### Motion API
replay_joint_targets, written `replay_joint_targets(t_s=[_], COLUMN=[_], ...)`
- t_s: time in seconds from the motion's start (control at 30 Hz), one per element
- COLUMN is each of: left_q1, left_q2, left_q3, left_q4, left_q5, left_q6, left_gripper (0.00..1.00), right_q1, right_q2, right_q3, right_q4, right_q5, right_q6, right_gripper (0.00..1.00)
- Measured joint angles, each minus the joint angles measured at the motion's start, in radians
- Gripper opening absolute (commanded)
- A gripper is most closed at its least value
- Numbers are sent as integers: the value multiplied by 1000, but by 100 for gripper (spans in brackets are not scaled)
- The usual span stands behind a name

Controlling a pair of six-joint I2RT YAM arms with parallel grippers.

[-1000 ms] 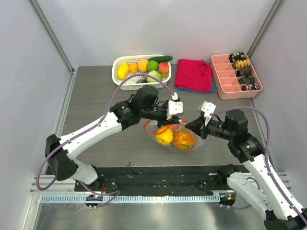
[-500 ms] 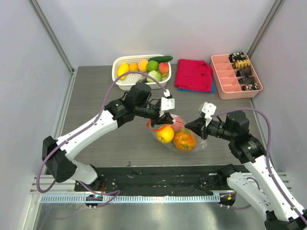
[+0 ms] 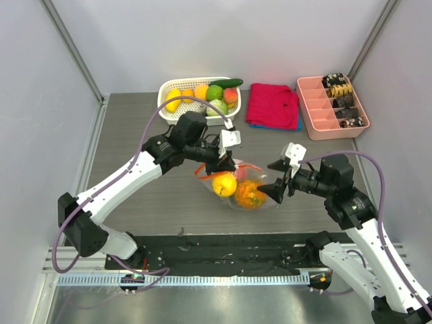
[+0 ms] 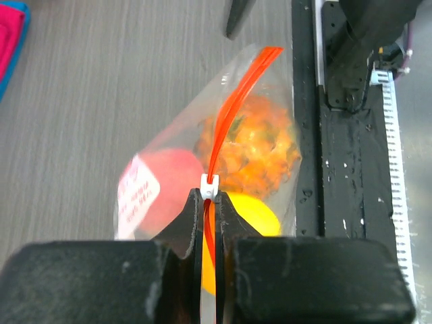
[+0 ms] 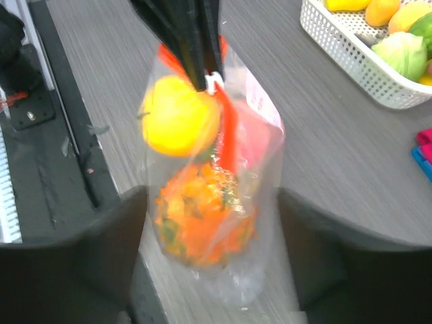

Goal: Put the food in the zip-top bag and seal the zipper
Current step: Zip the zipper food storage bag at the center of the board.

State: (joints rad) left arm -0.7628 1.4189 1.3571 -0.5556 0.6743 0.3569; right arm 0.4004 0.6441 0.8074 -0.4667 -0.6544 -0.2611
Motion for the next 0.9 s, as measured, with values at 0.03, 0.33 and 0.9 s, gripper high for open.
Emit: replay_joint_targets(t_s=[0.03,0.33,0.9], left_q1=[-2,-70,-97], left_q2=[9,62,129], left_q3=[18,137,166], left_q4=[-5,-63,-130], left_q5=[-3,-37,-33], left_q6=[-6,-1,13], left_gripper=[0,0,0], right_q1=[-1,-1,16], right_q2=[12,156,266], right_q3=[18,201,204], right_q4=[-11,-64,-215], right_q5=[-3,-33,-70], right_q6=[-1,-106,-433], right_gripper=[98,84,15])
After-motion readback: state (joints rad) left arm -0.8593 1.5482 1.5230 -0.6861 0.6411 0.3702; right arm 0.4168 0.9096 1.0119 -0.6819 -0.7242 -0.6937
